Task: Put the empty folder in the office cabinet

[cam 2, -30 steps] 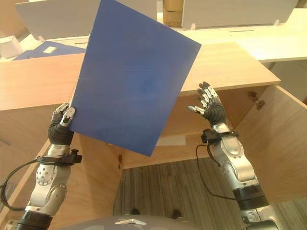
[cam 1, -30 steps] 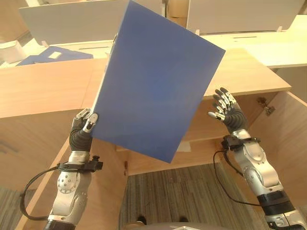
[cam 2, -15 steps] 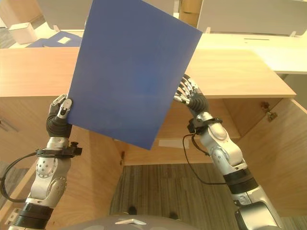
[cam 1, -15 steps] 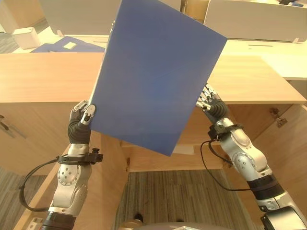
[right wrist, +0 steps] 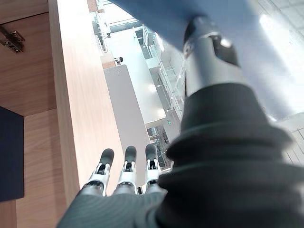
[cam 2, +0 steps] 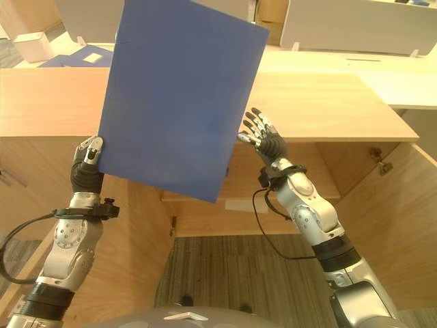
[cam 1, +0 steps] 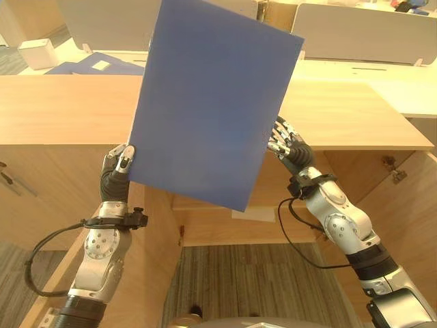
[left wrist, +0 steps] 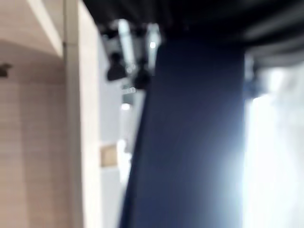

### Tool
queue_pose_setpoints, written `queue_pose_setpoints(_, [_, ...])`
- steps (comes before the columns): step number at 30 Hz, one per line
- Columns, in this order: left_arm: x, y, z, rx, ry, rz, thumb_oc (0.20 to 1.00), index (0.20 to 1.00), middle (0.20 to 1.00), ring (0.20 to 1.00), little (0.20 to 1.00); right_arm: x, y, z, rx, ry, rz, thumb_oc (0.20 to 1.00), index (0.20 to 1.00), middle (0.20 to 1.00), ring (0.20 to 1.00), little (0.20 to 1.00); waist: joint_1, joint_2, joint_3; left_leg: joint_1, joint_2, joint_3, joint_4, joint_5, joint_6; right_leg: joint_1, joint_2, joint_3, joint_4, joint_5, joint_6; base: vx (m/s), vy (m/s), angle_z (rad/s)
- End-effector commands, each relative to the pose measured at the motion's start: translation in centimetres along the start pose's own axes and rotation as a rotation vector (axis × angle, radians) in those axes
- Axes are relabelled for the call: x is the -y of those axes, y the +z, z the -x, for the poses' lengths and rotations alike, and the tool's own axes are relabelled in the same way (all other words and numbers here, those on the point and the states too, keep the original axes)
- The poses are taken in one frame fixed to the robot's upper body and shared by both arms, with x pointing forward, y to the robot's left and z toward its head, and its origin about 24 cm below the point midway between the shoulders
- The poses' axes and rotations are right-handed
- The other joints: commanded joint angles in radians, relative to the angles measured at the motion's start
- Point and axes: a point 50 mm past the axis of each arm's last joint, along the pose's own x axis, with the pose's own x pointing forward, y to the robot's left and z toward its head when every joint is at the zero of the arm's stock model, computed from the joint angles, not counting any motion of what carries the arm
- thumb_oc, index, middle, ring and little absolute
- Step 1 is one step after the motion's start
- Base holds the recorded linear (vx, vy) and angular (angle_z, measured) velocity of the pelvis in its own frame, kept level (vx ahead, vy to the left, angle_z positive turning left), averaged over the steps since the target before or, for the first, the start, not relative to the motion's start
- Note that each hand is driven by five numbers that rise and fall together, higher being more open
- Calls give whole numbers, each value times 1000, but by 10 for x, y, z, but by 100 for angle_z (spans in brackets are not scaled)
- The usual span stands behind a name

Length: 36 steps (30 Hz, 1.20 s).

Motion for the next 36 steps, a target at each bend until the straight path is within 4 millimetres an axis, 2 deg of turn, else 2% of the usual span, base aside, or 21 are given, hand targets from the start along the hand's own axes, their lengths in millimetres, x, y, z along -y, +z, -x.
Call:
queue_pose_setpoints(1, [10, 13, -20, 95, -95, -91, 200, 200, 200, 200, 200, -24, 33, -24, 122, 123, -3, 1000, 1000, 1000, 1000, 1000, 3, 17, -32, 35, 12, -28, -9, -111, 9, 31, -10, 18, 3, -82, 35, 0, 0, 0])
queue_pose_setpoints(12, [11, 6, -17, 50, -114, -122, 200, 200, 200, 200, 200, -27, 27, -25, 97, 150, -32, 1000, 1000, 1000, 1000, 1000, 5, 20, -29, 35, 15, -26, -9, -109, 6, 32, -8, 16, 3, -83, 34, 0, 0, 0])
queue_pose_setpoints(18, [18, 1, -16, 38, -149, -61, 200, 200, 200, 200, 200, -36, 23, -29, 86, 170, -59, 1000, 1000, 1000, 1000, 1000, 6, 21, -27, 35, 17, -24, -9, -108, 5, 31, -7, 16, 3, -83, 33, 0, 0, 0])
queue_pose_setpoints(21, [29, -3, -17, 24, -187, 7, 200, 200, 200, 200, 200, -41, 20, -33, 81, 167, -80, 1000, 1000, 1000, 1000, 1000, 7, 21, -25, 35, 18, -23, -9, -109, 5, 32, -8, 14, 3, -82, 32, 0, 0, 0])
queue_pose_setpoints(22, [36, -6, -17, 12, -207, 40, 200, 200, 200, 200, 200, -44, 19, -35, 83, 170, -82, 824, 824, 824, 824, 824, 6, 21, -25, 36, 17, -23, -9, -110, 5, 32, -8, 13, 3, -83, 32, 0, 0, 0])
queue_pose_setpoints(23, [38, -7, -17, 9, -210, 47, 200, 200, 200, 200, 200, -44, 19, -35, 84, 168, -80, 448, 448, 448, 448, 448, 6, 20, -25, 36, 17, -23, -9, -110, 5, 32, -8, 12, 3, -83, 32, 0, 0, 0])
queue_pose_setpoints(24, [38, -7, -17, 9, -210, 47, 200, 200, 200, 200, 200, -44, 19, -35, 84, 168, -80, 448, 448, 448, 448, 448, 6, 20, -25, 36, 17, -23, -9, -110, 5, 32, -8, 12, 3, -83, 32, 0, 0, 0])
queue_pose_setpoints(25, [47, -12, -16, -11, -228, 88, 200, 200, 200, 200, 200, -44, 19, -37, 97, 150, -69, 200, 200, 200, 200, 200, 4, 19, -24, 36, 17, -22, -9, -112, 5, 32, -8, 11, 3, -83, 33, 0, 0, 0])
queue_pose_setpoints(29, [56, -18, -12, -32, -237, 116, 200, 200, 200, 200, 200, -43, 20, -39, 107, 119, -39, 200, 200, 200, 200, 200, 2, 18, -22, 37, 16, -20, -9, -114, 7, 32, -8, 10, 3, -83, 33, 0, 0, 0])
queue_pose_setpoints(33, [56, -25, -7, -58, -203, 145, 200, 200, 200, 200, 200, -34, 17, -37, 101, 71, 10, 200, 200, 200, 200, 200, -2, 20, -16, 37, 16, -16, -9, -115, 7, 31, -8, 11, 3, -82, 33, 0, 0, 0])
queue_pose_setpoints(34, [52, -27, -5, -72, -165, 154, 448, 448, 448, 448, 448, -28, 12, -35, 86, 46, 39, 200, 200, 200, 200, 200, -3, 20, -15, 38, 15, -16, -9, -115, 8, 31, -8, 11, 3, -81, 34, 0, 0, 0])
queue_pose_setpoints(35, [50, -29, -4, -82, -140, 146, 956, 956, 956, 956, 956, -23, 9, -33, 75, 23, 62, 200, 200, 200, 200, 200, -4, 21, -14, 38, 15, -16, -9, -115, 8, 31, -8, 11, 3, -81, 34, 0, 0, 0])
queue_pose_setpoints(36, [50, -29, -4, -82, -140, 146, 956, 956, 956, 956, 956, -23, 9, -33, 75, 23, 62, 200, 200, 200, 200, 200, -4, 21, -14, 38, 15, -16, -9, -115, 8, 31, -8, 11, 3, -81, 34, 0, 0, 0])
